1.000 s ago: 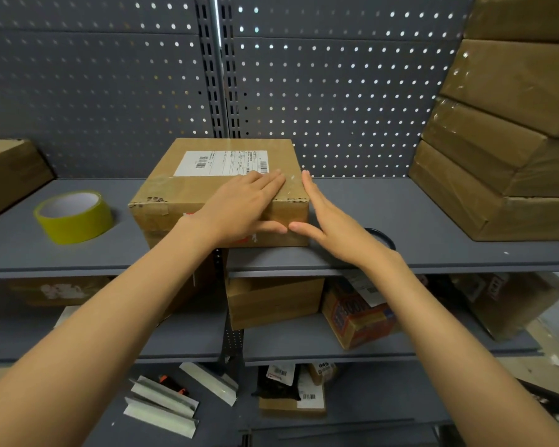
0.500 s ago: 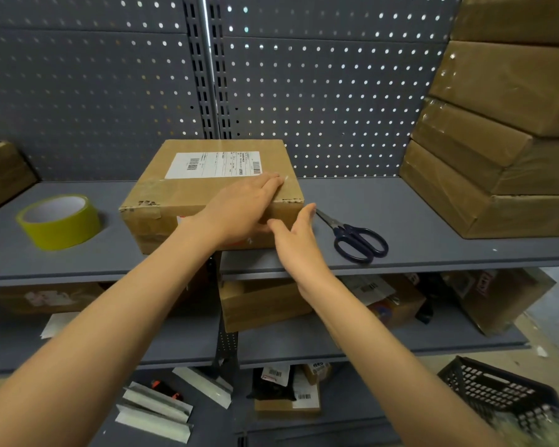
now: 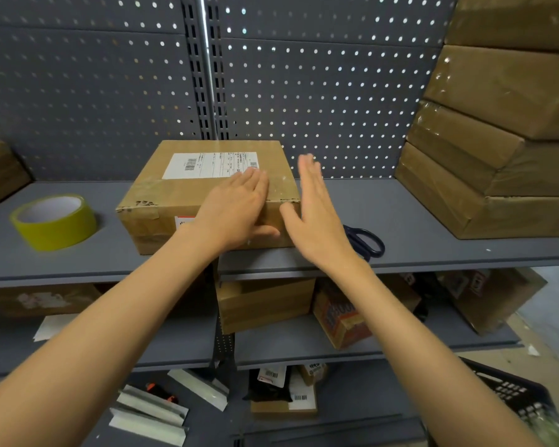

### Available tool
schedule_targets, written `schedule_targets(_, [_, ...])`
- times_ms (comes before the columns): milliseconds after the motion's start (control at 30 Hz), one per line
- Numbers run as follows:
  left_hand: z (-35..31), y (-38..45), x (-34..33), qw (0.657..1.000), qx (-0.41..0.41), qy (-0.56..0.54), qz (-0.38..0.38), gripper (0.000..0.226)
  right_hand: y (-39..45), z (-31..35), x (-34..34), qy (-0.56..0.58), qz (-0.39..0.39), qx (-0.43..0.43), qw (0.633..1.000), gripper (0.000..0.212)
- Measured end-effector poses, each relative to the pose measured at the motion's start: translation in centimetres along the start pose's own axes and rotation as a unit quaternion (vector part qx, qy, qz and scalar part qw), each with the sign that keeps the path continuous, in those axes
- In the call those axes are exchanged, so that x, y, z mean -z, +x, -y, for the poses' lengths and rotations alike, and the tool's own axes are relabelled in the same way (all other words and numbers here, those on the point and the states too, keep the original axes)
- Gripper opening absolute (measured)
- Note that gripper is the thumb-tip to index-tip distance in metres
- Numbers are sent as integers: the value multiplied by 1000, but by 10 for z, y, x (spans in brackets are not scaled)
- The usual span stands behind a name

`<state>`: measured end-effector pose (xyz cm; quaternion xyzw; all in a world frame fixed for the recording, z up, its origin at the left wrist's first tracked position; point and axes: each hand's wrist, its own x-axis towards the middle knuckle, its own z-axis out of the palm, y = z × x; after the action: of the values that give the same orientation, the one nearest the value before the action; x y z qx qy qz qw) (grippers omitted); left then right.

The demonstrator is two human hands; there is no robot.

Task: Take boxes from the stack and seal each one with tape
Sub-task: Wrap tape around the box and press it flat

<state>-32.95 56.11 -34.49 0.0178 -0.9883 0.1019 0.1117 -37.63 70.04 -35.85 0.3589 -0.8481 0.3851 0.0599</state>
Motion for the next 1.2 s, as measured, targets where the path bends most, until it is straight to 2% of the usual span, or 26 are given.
schedule_targets(33, [-1,-1,-1,1000,9,1,-3,96,3,0,1,-82,16,42,996,62])
schedule_targets(100, [0,-4,-4,1000,20,-11,-13,90,8,-3,-2,-181,62,73,979,56])
schedule_targets(167, [0,-5,-7,999,24,-15,-29,85,8,-4,-5,-206,80,75,972,56])
schedule_targets(333, [-1,-6,-9,997,39,12,-58,80,8,0,-7,-189,45,54,979,57])
schedule_targets(467, [0,-11,-14,995,47,26,-86,85,6,4,-9,-103,61,-22,993,65])
schedule_targets(600, [0,-12,-9,997,71,17,-32,106,7,0,-1,19,81,-52,995,63])
schedule_targets(667, [3,-15,0,996,88,-21,-13,112,9,-4,3,120,58,-93,987,64])
schedule_targets(767, [23,-26,4,980,155,-103,-66,97,13,-11,5,251,1,-166,954,66])
schedule_targets(867, [54,-45,-4,932,269,-160,-184,67,16,-12,-4,323,10,-232,917,68])
schedule_targets(933, [71,-60,-12,875,351,-241,-232,58,16,-12,-15,338,16,-254,906,78])
schedule_targets(1067, [83,-75,-27,717,448,-490,-213,63,16,-10,-31,368,0,-277,888,74])
schedule_targets(1133, [82,-75,-29,627,454,-604,-190,63,16,-6,-34,381,-16,-279,881,66])
schedule_targets(1200, [82,-76,-33,568,437,-678,-163,72,15,-5,-36,393,-21,-286,874,62])
